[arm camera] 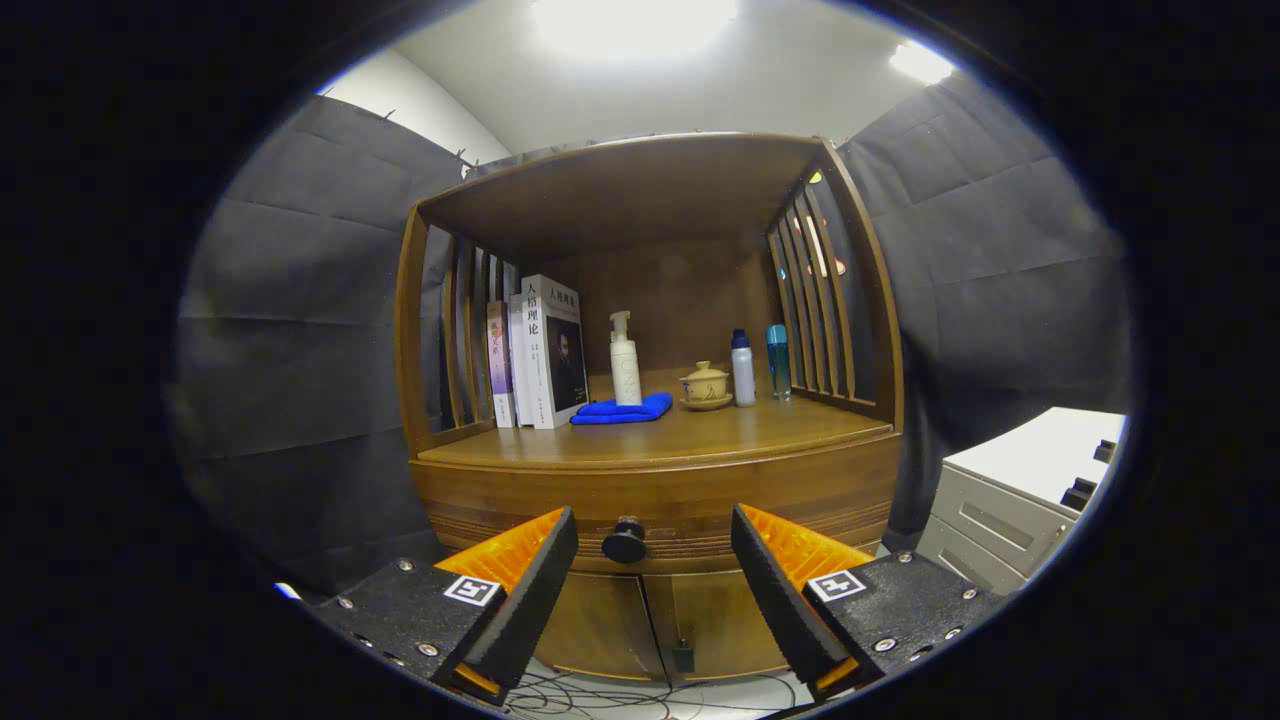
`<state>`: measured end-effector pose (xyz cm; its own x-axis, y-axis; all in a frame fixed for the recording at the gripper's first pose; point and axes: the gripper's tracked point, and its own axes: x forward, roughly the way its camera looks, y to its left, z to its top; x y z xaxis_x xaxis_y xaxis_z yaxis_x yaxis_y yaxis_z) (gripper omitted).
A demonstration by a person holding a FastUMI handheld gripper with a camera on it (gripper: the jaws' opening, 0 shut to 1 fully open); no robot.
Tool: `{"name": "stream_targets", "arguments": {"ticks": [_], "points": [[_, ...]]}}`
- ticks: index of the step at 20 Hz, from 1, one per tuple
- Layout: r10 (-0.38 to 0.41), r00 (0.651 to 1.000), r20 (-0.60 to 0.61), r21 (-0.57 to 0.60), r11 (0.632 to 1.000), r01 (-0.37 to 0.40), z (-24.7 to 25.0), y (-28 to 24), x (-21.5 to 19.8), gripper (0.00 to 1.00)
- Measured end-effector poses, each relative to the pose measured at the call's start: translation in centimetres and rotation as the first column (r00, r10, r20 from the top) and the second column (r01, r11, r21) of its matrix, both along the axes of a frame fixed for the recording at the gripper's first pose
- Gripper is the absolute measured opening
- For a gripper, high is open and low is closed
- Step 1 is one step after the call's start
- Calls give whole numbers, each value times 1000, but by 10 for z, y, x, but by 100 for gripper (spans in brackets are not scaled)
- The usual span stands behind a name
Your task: Pull open the drawer, take out the items inside it, and place them on the countertop above the cabinet.
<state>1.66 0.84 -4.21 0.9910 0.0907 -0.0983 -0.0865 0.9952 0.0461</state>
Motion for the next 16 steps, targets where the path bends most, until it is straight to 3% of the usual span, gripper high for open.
{"name": "stream_targets", "arguments": {"ticks": [9,16], "points": [[27,999,-26,-7,1000,-27,-21,7,40,96],[35,990,-135,-3,999,-36,-64,14,65,96]]}}
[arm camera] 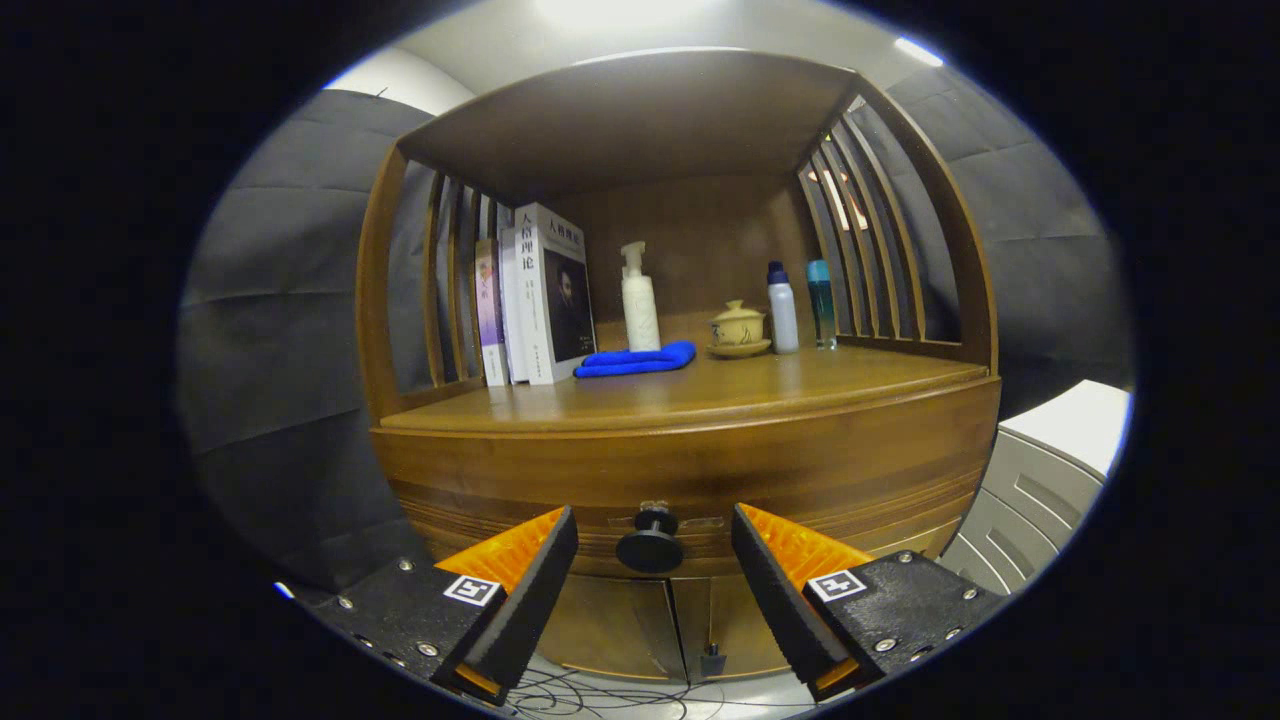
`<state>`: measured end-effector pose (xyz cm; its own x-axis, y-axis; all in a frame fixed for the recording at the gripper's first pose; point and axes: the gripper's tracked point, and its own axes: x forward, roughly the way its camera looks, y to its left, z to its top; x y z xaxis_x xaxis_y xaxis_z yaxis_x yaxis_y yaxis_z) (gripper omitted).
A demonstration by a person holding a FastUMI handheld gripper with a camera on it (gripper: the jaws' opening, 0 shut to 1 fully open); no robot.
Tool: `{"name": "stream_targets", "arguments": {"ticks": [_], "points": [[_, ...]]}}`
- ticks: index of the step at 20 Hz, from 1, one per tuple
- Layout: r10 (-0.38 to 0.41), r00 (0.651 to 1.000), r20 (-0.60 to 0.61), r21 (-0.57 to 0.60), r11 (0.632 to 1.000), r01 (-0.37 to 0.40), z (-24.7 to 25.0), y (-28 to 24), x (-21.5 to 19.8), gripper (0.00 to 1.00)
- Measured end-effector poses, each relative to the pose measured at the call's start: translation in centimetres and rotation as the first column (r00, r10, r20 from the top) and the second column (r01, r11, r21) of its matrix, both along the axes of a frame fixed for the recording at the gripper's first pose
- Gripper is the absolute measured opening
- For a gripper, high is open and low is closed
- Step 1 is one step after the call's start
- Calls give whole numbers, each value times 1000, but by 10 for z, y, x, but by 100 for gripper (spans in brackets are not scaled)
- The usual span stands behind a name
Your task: Pull open the drawer, take out the items inside it, and place them on the countertop above the cabinet.
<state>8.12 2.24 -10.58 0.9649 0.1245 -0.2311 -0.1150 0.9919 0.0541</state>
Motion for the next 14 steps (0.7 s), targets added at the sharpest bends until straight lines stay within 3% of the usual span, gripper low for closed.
{"name": "stream_targets", "arguments": {"ticks": [3,7,9,10,14], "points": [[-5,999,-33,-6,1000,5,-15,0,13,96],[-1,998,-66,-4,1000,0,-31,2,20,87],[-10,998,-68,-8,1000,10,-34,1,24,76],[-2,998,-65,-2,1000,2,-33,5,24,66],[15,1000,-23,-74,997,-16,-34,8,27,49]]}}
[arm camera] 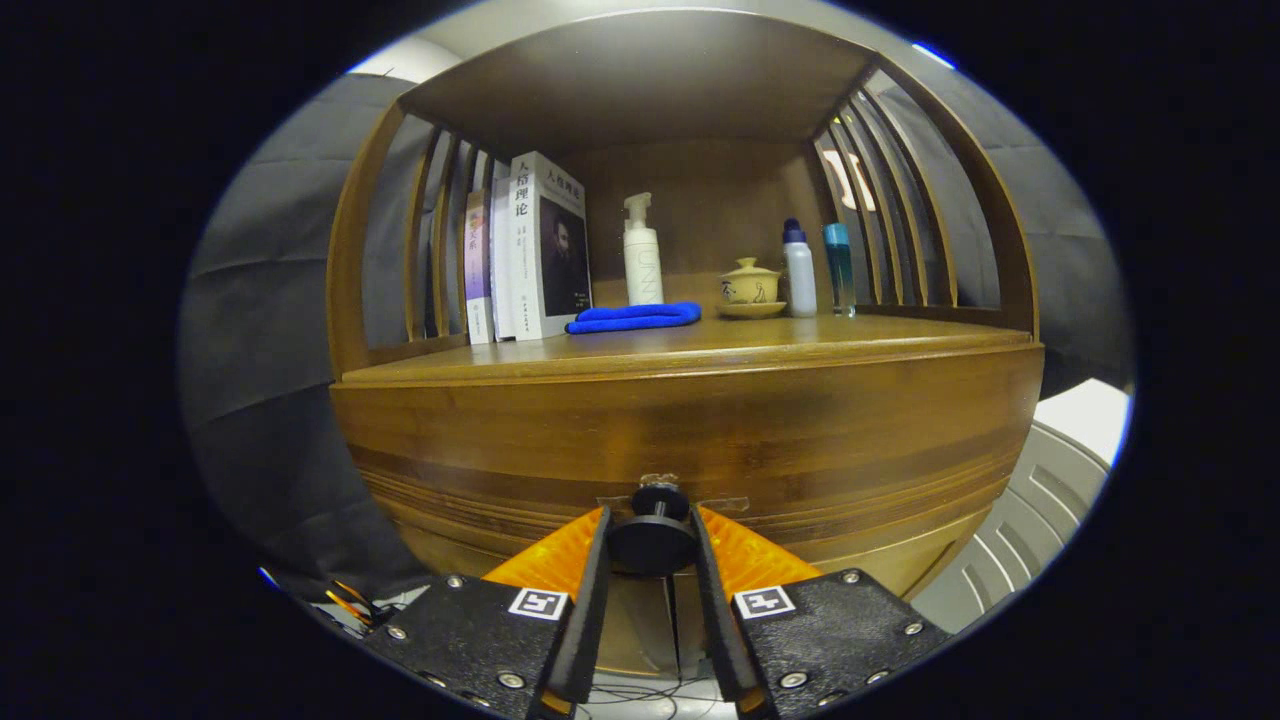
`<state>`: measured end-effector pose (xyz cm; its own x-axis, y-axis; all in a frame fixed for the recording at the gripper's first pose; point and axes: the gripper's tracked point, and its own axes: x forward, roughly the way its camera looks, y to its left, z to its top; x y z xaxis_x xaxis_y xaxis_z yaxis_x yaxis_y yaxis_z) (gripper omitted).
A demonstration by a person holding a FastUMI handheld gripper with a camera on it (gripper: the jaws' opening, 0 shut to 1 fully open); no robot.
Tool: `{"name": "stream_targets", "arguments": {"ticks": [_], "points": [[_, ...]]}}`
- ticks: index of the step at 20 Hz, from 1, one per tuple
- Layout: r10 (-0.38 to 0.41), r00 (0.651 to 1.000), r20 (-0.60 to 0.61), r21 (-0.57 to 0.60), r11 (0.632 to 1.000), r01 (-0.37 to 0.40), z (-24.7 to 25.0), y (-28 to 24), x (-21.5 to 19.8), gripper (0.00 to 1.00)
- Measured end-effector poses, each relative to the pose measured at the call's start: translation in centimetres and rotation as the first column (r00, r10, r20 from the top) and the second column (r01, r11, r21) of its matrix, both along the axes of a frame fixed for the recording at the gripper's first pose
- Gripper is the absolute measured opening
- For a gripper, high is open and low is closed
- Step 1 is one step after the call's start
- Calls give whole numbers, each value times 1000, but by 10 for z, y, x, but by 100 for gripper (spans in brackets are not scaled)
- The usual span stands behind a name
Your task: Pull open the drawer, take out the items inside it, and place them on the countertop above the cabinet.
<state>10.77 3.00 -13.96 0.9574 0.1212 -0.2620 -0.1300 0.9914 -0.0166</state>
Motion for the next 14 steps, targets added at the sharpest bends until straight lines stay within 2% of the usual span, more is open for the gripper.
{"name": "stream_targets", "arguments": {"ticks": [4,14], "points": [[-1,999,-34,9,1000,1,-3,-1,-2,35],[4,1000,-25,7,1000,-4,5,-4,-49,34]]}}
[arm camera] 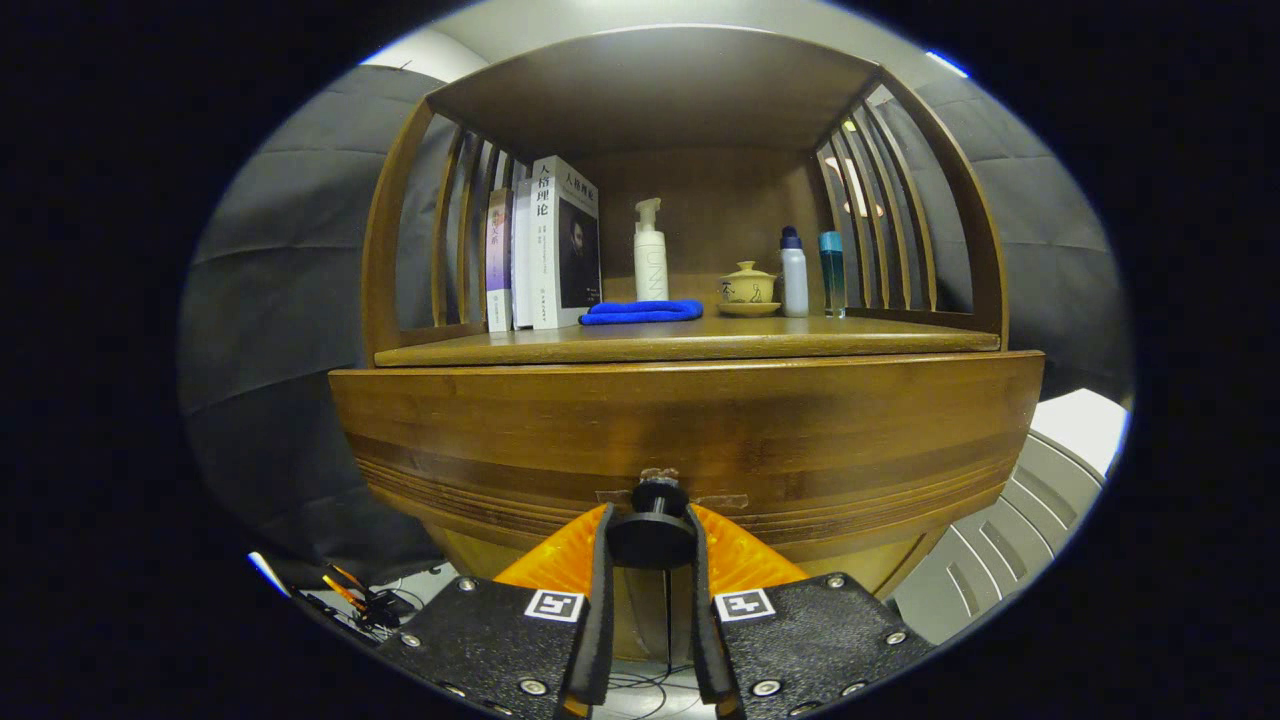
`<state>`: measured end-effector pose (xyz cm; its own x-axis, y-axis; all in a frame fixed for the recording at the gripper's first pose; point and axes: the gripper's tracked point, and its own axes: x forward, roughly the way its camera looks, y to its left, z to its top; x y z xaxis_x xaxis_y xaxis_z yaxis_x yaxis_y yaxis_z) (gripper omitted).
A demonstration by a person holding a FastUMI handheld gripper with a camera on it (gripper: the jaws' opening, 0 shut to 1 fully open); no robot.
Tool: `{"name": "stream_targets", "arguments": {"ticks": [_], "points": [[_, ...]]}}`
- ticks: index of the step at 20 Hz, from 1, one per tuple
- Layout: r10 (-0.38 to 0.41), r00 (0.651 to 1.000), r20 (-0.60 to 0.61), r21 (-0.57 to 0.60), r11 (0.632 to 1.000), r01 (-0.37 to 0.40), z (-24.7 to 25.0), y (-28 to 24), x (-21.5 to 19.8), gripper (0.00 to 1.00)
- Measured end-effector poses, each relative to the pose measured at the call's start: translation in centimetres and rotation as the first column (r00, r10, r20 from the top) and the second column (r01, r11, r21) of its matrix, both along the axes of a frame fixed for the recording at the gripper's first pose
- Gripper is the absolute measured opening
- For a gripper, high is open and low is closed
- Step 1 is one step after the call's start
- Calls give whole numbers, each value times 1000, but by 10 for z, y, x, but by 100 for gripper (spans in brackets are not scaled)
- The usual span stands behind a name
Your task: Pull open the drawer, take out the items inside it, and place them on the countertop above the cabinet.
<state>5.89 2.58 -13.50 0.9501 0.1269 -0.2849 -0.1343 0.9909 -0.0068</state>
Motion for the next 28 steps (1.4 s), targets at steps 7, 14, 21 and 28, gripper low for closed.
{"name": "stream_targets", "arguments": {"ticks": [7,14,21,28], "points": [[7,1000,-7,6,1000,-7,5,0,-34,34],[33,999,-14,8,999,-33,5,3,-68,34],[47,999,-25,0,999,-47,6,3,-87,34],[97,994,-48,-11,995,-97,5,6,-117,34]]}}
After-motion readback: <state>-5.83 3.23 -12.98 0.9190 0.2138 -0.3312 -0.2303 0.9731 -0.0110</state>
